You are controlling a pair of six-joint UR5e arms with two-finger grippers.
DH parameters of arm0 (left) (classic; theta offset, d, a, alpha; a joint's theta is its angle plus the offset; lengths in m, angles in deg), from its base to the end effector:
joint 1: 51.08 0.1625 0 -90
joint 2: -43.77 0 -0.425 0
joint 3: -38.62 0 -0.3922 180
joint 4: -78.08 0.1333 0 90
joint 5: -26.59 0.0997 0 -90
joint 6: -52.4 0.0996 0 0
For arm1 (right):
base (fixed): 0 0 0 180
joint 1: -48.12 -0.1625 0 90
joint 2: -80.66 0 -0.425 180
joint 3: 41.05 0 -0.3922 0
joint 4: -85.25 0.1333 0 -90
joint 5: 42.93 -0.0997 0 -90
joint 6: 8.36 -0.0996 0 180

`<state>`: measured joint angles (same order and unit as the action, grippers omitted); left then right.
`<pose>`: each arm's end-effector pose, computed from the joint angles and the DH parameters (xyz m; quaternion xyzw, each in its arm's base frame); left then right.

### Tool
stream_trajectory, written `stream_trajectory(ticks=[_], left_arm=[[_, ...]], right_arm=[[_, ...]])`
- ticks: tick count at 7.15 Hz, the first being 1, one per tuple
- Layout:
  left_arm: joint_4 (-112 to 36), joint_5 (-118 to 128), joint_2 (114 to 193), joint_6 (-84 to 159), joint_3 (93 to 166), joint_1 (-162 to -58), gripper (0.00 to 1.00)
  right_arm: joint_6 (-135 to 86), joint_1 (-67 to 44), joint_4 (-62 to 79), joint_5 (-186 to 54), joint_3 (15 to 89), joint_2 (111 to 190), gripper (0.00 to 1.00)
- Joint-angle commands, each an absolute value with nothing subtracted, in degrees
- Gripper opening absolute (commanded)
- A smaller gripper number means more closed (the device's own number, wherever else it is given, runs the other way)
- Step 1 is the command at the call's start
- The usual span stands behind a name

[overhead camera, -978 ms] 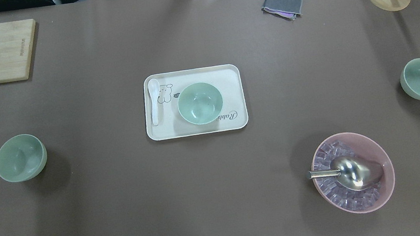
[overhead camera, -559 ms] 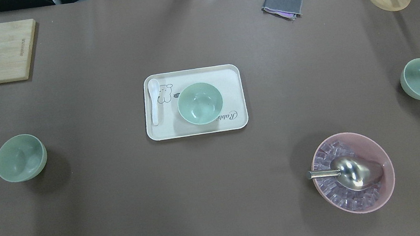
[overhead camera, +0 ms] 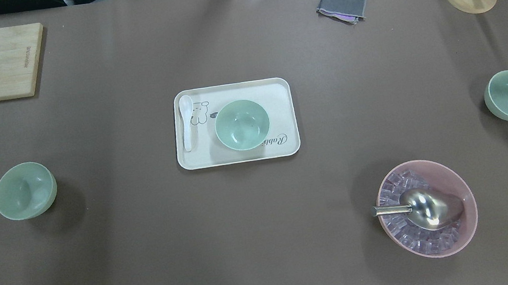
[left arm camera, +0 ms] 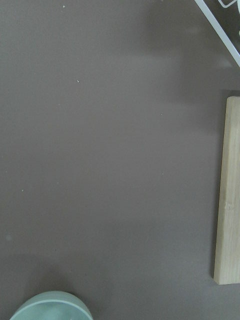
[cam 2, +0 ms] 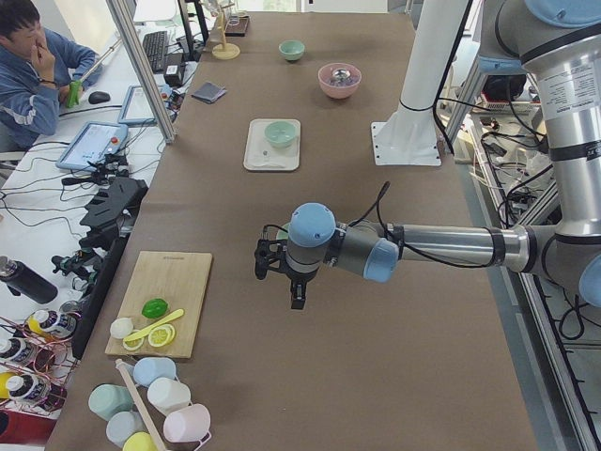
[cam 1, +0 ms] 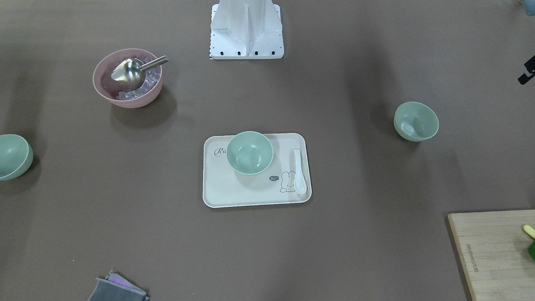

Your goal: Stack green bowls together

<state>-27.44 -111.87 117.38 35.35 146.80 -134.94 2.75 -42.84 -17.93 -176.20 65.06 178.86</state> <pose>-0.0170 -0.3910 0.5914 0.0529 0.4250 -0.0242 0.9033 0.0721 -0.4193 0.6106 -0.0038 -0.3708 -0.0653 0.9264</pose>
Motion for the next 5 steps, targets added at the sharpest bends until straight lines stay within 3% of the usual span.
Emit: stream_trajectory(ticks=[1, 5], left_arm=[[-23.36, -111.57, 116.98, 36.66, 148.74, -133.35, 0.89], [-17.14, -111.72, 116.1, 45.1, 149.89, -136.06, 0.9]], right_arm=[[2.72, -42.85, -17.58, -176.09, 64.77, 178.84, 1.0], [2.72, -42.85, -17.58, -176.44, 64.77, 178.84, 1.0]])
